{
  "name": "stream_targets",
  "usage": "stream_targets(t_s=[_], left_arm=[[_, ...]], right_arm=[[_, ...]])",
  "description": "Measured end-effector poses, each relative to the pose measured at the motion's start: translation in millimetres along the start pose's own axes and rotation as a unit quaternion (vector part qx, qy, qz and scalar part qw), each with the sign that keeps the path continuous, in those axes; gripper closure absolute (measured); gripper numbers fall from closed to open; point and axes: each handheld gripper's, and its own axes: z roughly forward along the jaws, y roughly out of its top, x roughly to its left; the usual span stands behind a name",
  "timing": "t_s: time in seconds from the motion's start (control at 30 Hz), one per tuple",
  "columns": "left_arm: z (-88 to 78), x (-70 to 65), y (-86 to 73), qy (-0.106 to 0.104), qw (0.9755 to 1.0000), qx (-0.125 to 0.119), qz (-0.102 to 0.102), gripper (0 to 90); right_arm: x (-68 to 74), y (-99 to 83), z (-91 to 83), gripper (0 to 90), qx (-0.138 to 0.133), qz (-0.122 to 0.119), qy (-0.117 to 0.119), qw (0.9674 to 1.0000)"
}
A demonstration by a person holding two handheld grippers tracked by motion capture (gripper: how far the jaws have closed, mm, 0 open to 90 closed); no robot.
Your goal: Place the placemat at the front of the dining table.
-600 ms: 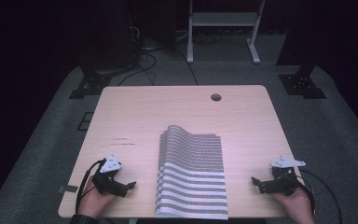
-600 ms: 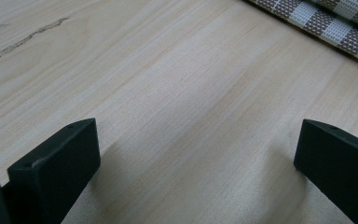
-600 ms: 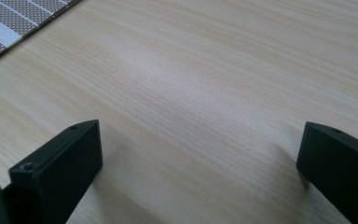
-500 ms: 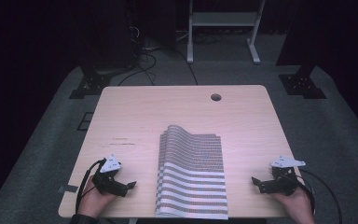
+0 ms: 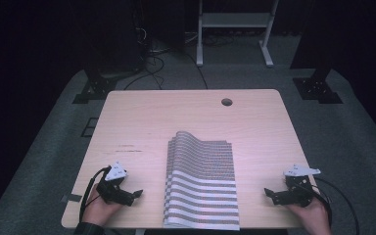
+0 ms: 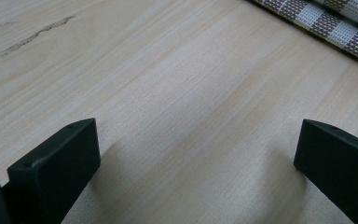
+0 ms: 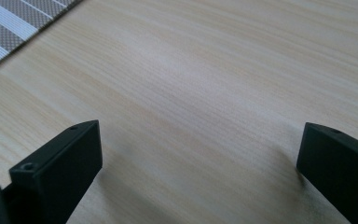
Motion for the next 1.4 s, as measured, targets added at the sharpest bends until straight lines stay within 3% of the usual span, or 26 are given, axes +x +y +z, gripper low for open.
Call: stream_targets(t_s=[0.23,1.03,1.4], left_arm=[[0.0,0.0,0.1,0.002,1.0000,0.000,-0.002,0.0],[2.3,1.5,2.4,-0.001,1.0000,0.000,0.000,0.0],[3.7,1.5,3.6,0.001,1.0000,0.000,-0.002,0.0]], right_arm=[[5.6,6.7,-1.9,0.0,-0.018,-0.014,0.012,0.9997],[29.0,13.2,-14.0,0.0,-0.062,-0.016,0.066,0.9957],[42.6,25.2,-7.6,0.1,-0.066,-0.040,0.091,0.9929]])
